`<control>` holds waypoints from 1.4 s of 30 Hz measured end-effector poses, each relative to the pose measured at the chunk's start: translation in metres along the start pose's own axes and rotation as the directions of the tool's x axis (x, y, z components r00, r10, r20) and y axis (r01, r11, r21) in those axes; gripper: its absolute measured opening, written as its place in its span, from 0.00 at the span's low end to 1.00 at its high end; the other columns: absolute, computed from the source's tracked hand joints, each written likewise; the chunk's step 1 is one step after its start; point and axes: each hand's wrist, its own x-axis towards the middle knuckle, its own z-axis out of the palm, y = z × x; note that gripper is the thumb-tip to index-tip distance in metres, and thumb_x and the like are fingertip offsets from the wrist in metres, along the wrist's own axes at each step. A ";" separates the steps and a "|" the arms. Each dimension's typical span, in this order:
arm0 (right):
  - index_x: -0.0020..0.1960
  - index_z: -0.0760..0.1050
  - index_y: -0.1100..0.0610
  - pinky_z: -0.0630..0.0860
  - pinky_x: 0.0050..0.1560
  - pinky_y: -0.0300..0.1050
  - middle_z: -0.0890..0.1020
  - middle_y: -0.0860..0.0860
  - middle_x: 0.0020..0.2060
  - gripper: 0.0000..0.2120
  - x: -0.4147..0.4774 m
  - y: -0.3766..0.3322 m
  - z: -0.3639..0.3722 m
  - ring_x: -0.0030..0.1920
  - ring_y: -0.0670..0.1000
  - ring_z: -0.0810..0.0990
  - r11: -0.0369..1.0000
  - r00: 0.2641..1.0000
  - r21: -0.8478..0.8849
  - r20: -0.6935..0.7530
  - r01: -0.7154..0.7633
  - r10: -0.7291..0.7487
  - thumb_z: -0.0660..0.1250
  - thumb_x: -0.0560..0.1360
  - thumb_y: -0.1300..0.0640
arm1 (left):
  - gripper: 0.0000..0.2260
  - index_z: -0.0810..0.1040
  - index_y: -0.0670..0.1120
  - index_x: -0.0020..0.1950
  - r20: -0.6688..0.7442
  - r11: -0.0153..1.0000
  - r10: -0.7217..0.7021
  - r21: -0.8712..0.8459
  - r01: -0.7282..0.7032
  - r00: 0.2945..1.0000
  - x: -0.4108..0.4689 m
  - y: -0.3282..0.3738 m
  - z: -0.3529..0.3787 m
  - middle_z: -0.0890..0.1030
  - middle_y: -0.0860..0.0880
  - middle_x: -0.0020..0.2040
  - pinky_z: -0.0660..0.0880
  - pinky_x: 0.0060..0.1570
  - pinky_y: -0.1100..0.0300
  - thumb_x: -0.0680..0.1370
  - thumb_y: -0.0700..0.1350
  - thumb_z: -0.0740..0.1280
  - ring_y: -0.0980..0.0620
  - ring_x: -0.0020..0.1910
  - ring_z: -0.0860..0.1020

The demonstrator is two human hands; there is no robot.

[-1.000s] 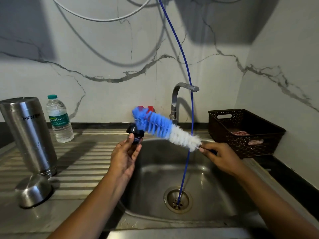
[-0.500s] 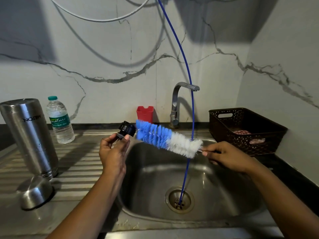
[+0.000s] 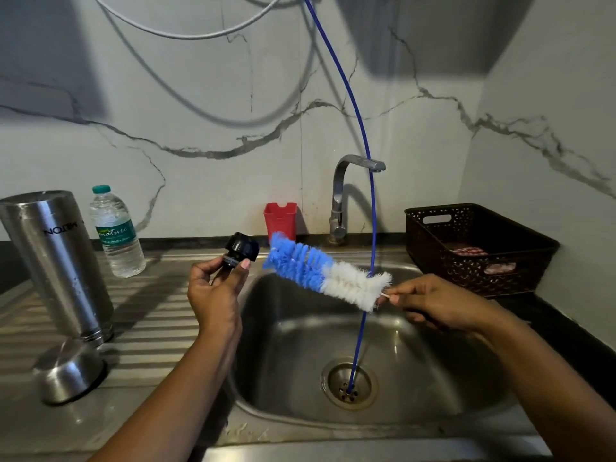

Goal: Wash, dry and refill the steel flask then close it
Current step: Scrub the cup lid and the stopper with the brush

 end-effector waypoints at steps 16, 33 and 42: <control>0.55 0.79 0.53 0.53 0.19 0.31 0.65 0.49 0.24 0.12 0.000 -0.008 0.010 0.20 0.43 0.56 0.989 0.992 0.111 0.087 -0.096 0.086 0.58 0.80 0.57 | 0.16 0.71 0.46 0.44 0.144 0.994 -0.004 0.110 -0.012 0.990 -0.011 -0.006 0.006 0.82 0.50 0.45 0.79 0.49 0.60 0.68 0.27 0.71 0.55 0.45 0.82; 0.54 0.80 0.54 0.52 0.18 0.32 0.65 0.49 0.24 0.12 0.006 0.006 0.010 0.20 0.42 0.56 0.982 0.988 0.170 0.141 -0.087 0.063 0.58 0.80 0.56 | 0.17 0.75 0.44 0.45 0.231 0.969 -0.225 -0.053 0.243 0.946 -0.019 0.001 0.008 0.83 0.50 0.39 0.79 0.37 0.66 0.61 0.41 0.78 0.56 0.38 0.82; 0.55 0.80 0.54 0.53 0.20 0.34 0.65 0.49 0.25 0.12 -0.001 0.014 -0.012 0.23 0.45 0.55 0.992 0.992 0.111 0.114 -0.058 0.046 0.58 0.79 0.57 | 0.11 0.76 0.42 0.51 0.349 0.848 -0.495 -0.007 0.530 0.796 -0.020 0.007 0.010 0.85 0.46 0.39 0.79 0.31 0.64 0.74 0.47 0.64 0.53 0.35 0.84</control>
